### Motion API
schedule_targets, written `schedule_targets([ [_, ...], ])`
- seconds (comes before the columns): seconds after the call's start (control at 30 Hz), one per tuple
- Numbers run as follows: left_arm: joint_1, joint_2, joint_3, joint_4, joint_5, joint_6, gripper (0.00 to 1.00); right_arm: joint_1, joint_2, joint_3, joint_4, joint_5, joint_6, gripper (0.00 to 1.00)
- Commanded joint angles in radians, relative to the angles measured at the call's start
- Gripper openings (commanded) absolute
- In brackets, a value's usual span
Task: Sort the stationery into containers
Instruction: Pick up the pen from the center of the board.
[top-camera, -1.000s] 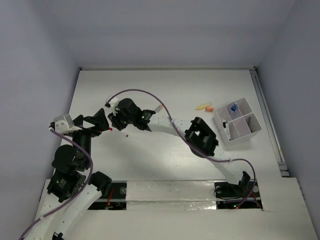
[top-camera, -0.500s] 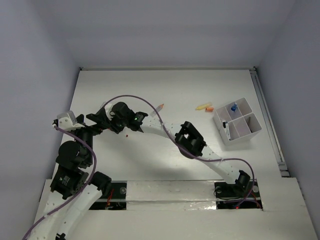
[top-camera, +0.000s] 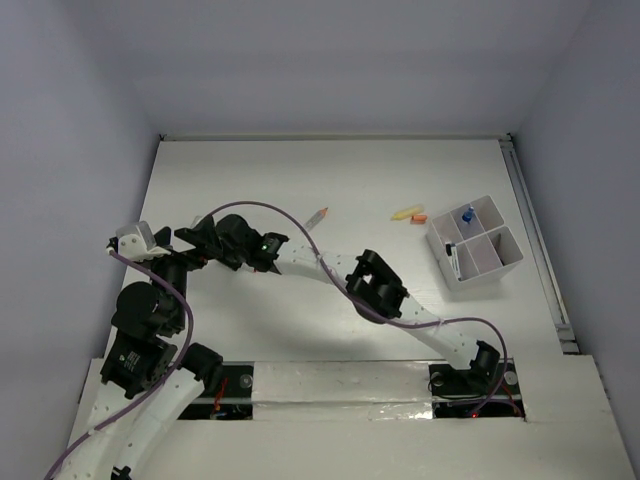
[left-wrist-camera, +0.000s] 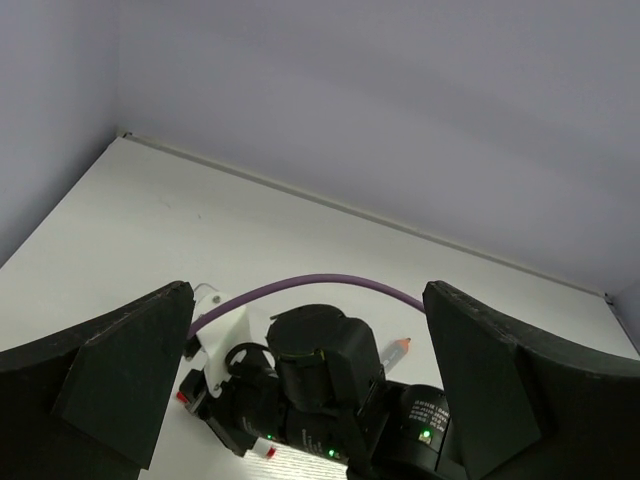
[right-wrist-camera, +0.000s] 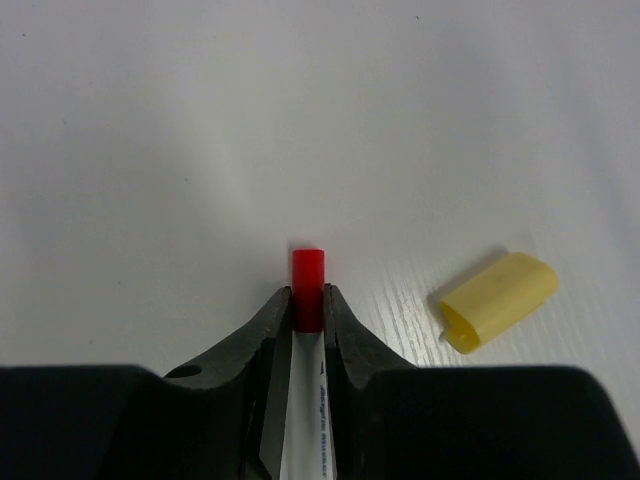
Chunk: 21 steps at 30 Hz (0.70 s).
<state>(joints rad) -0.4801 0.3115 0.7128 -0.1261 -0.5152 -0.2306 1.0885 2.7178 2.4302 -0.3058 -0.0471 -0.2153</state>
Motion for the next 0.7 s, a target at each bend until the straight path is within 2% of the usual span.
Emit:
schedule_targets([
  [0.0, 0.006, 0.009, 0.001, 0.056, 0.017, -0.004, 0.99, 0.022, 0.019, -0.052, -0.127, 0.041, -0.029, 0.21],
  [0.3, 0.006, -0.006, -0.003, 0.052, 0.030, -0.006, 0.99, 0.022, -0.042, -0.049, -0.295, 0.010, -0.016, 0.00],
  [0.4, 0.006, -0.011, -0.003, 0.052, 0.035, -0.006, 0.99, 0.022, -0.096, -0.094, -0.334, 0.003, -0.025, 0.00],
  [0.5, 0.006, -0.009, -0.001, 0.051, 0.046, -0.006, 0.99, 0.022, -0.199, -0.221, -0.294, 0.000, 0.002, 0.00],
  [0.63, 0.006, -0.015, -0.001, 0.048, 0.060, -0.010, 0.99, 0.022, -0.381, -0.436, -0.152, 0.000, 0.066, 0.00],
  [0.67, 0.006, -0.018, -0.001, 0.048, 0.063, -0.009, 0.99, 0.008, -0.467, -0.542, -0.115, 0.009, 0.097, 0.00],
])
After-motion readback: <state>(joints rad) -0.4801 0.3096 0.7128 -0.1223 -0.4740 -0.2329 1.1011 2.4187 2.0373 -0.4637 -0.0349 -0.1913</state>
